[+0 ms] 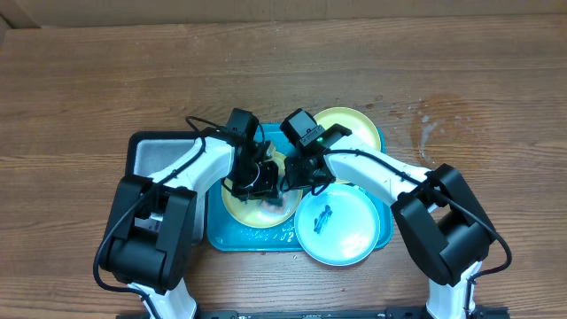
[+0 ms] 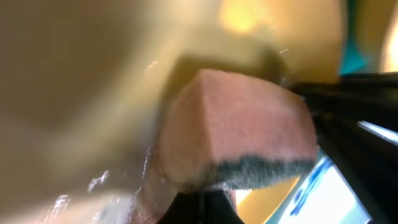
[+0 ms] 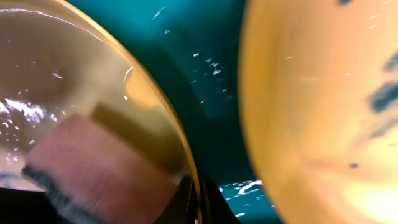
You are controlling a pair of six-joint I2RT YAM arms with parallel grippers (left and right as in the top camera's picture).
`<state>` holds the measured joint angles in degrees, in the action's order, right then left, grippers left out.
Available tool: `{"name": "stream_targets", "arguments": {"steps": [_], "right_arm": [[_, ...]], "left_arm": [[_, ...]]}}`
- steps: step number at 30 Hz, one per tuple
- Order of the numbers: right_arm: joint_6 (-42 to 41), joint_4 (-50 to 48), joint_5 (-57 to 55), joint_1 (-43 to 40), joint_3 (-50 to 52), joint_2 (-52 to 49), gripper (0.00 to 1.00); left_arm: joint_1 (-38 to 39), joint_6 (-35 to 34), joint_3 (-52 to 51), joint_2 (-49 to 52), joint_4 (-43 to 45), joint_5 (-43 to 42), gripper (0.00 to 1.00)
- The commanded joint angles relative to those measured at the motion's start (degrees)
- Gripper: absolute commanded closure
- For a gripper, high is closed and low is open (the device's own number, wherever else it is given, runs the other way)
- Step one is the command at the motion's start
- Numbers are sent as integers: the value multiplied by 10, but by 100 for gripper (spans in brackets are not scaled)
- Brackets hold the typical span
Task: Clean dirty plates on tray and stack at the side
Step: 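Scrub the held yellow plate with the sponge in the left gripper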
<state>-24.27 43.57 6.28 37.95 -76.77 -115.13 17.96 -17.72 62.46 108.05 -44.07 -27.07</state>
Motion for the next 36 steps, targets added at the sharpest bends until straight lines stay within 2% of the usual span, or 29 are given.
{"name": "stream_targets", "arguments": {"steps": [1, 7, 18, 25, 27, 32, 36], "right_arm": [[2, 0, -26, 1, 5, -8, 96], [2, 0, -26, 1, 5, -8, 96], [2, 1, -26, 1, 5, -8, 96], [3, 0, -26, 1, 5, -8, 96], [3, 0, -26, 1, 5, -8, 96], [3, 0, -26, 1, 5, -8, 96], [3, 1, -26, 1, 5, -8, 96]], "left_arm": [[-20, -30, -22, 21, -57, 172, 96], [-44, -61, -22, 21, -81, 274, 96], [-45, -183, -22, 21, -122, 452, 96], [-44, -195, -22, 21, -116, 428, 96], [-44, -252, -22, 21, -116, 399, 96], [-44, -341, -22, 21, -118, 376, 95], [-45, -323, -16, 21, -109, 364, 96]]}}
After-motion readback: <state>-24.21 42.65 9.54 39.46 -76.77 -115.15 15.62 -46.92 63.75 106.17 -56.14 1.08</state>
